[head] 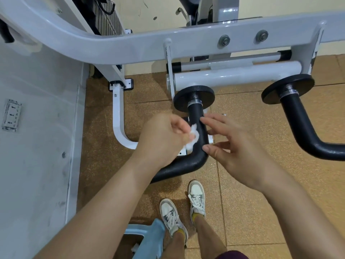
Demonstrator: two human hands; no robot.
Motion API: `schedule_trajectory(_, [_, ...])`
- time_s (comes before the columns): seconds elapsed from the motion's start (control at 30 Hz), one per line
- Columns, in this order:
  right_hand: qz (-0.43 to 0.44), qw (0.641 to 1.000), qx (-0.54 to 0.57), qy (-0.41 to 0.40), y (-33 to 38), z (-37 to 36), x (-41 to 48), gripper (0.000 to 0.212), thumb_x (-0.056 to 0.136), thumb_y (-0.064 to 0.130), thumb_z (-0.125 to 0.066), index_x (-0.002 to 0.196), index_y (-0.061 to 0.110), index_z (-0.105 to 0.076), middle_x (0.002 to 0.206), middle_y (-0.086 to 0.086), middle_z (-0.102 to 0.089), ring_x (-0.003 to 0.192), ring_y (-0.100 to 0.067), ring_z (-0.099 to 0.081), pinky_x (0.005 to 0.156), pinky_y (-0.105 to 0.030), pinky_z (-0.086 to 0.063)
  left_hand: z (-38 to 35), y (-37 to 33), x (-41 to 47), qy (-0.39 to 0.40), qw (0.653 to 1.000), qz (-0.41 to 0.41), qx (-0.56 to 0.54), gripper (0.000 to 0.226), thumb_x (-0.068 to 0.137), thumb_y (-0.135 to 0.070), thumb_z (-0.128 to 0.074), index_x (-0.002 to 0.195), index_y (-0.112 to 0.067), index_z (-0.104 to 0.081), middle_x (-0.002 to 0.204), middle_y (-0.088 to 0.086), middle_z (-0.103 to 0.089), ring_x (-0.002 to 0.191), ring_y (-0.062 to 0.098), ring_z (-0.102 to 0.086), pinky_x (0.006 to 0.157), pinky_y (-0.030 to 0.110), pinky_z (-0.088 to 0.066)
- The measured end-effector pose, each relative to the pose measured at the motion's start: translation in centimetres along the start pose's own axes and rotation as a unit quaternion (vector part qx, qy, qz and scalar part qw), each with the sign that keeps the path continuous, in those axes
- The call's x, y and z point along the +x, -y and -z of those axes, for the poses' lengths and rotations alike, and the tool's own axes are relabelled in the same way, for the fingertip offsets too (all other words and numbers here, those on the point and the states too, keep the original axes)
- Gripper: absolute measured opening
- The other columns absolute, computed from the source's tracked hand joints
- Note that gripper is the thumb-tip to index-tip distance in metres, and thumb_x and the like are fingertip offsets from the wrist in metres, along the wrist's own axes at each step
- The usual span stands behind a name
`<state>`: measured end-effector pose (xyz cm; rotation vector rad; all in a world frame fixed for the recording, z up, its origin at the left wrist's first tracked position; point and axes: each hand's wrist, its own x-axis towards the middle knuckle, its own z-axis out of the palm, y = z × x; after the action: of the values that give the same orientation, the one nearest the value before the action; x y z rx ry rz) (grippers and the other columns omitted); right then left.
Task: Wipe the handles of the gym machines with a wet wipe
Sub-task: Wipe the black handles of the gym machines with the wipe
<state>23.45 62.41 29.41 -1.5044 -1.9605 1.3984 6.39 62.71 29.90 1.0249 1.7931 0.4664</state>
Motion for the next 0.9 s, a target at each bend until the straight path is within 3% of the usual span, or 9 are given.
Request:
schedule_trajectory(0.13, [-0.003, 1.000, -0.008, 0.016, -0.2, 0.0, -0.5, 0.070, 0.081, 0.015, -0.072, 0.142, 0.028, -0.041, 0.148, 0.021, -0.034, 0.123, 0.002, -0.045, 0.093, -0.019, -0.049, -0.2, 0.0, 0.2, -0.009, 1.000, -0.015, 0.012, 0.009, 0.077, -0.016, -0.076, 0.077, -0.023, -0.070, 0.074, -0.002, -0.070, 0.075, 0.015, -0.069, 0.078, 0.041, -0.057])
schedule_trajectory(0.23, [-0.009, 1.000, -0.005, 0.023, -0.3, 0.0, -0.7, 0.074, 0.080, 0.014, -0.073, 0.143, 0.029, -0.038, 0.151, 0.022, -0.029, 0.127, 0.000, -0.044, 0.096, -0.024, -0.049, 1.0, -0.4, 0.1, 0.095, 0.993, 0.016, 0.071, 0.006, 0.080, -0.014, -0.073, 0.076, -0.018, -0.074, 0.077, -0.002, -0.071, 0.079, 0.017, -0.069, 0.079, 0.038, -0.057])
schedule_trajectory(0.33, [-0.009, 1.000, -0.014, 0.018, -0.1, 0.0, -0.7, 0.073, 0.080, 0.014, -0.073, 0.143, 0.029, -0.039, 0.151, 0.020, -0.031, 0.129, -0.003, -0.043, 0.097, -0.026, -0.048, 2.3, -1.7, 1.1, 0.183, 0.980, 0.076, -0.006, 0.008, 0.084, -0.010, -0.068, 0.086, -0.004, -0.073, 0.086, 0.011, -0.074, 0.073, 0.018, -0.072, 0.065, 0.026, -0.059])
schedule_trajectory(0.43, [-0.007, 1.000, -0.022, 0.014, -0.2, -0.1, -0.8, 0.072, 0.080, 0.016, -0.073, 0.142, 0.030, -0.039, 0.150, 0.020, -0.033, 0.128, -0.002, -0.043, 0.096, -0.025, -0.049, 1.8, -1.7, 1.3, 0.158, 0.984, 0.077, -0.022, 0.016, 0.081, -0.015, -0.073, 0.091, -0.003, -0.070, 0.084, 0.010, -0.073, 0.069, 0.017, -0.072, 0.065, 0.025, -0.059])
schedule_trajectory(0.57, [-0.003, 0.999, -0.036, -0.002, -0.2, -0.4, -1.2, 0.070, 0.082, 0.018, -0.072, 0.141, 0.034, -0.039, 0.149, 0.018, -0.035, 0.125, -0.002, -0.046, 0.094, -0.027, -0.049, 1.4, -0.8, 0.4, 0.153, 0.986, 0.058, 0.027, 0.004, 0.084, -0.006, -0.068, 0.084, -0.006, -0.071, 0.083, 0.006, -0.071, 0.076, 0.012, -0.069, 0.063, 0.019, -0.058])
schedule_trajectory(0.7, [-0.003, 0.999, -0.038, -0.013, -0.1, -0.6, -1.3, 0.068, 0.082, 0.015, -0.071, 0.140, 0.034, -0.040, 0.148, 0.016, -0.038, 0.124, -0.001, -0.046, 0.093, -0.025, -0.049, 1.3, -1.0, 0.7, 0.129, 0.989, 0.073, 0.006, 0.008, 0.086, -0.006, -0.065, 0.083, -0.008, -0.073, 0.086, 0.010, -0.073, 0.078, 0.018, -0.072, 0.070, 0.029, -0.060])
schedule_trajectory(0.83, [0.003, 0.998, -0.067, -0.013, 0.2, -0.6, -1.6, 0.066, 0.084, 0.019, -0.069, 0.141, 0.033, -0.039, 0.147, 0.015, -0.039, 0.130, -0.006, -0.042, 0.096, -0.030, -0.048, 1.8, -0.4, -0.5, 0.191, 0.978, 0.039, 0.070, 0.019, 0.089, -0.024, -0.063, 0.083, -0.011, -0.076, 0.092, 0.014, -0.072, 0.087, 0.024, -0.068, 0.087, 0.042, -0.054])
schedule_trajectory(0.9, [0.006, 0.994, -0.113, -0.012, 0.5, -0.7, -1.9, 0.065, 0.084, 0.025, -0.068, 0.142, 0.030, -0.039, 0.149, 0.013, -0.035, 0.130, -0.012, -0.041, 0.102, -0.037, -0.044, 2.6, -0.6, -0.8, 0.217, 0.969, 0.024, 0.119, 0.029, 0.090, -0.036, -0.060, 0.084, -0.012, -0.076, 0.098, 0.004, -0.072, 0.094, 0.017, -0.064, 0.083, 0.034, -0.047])
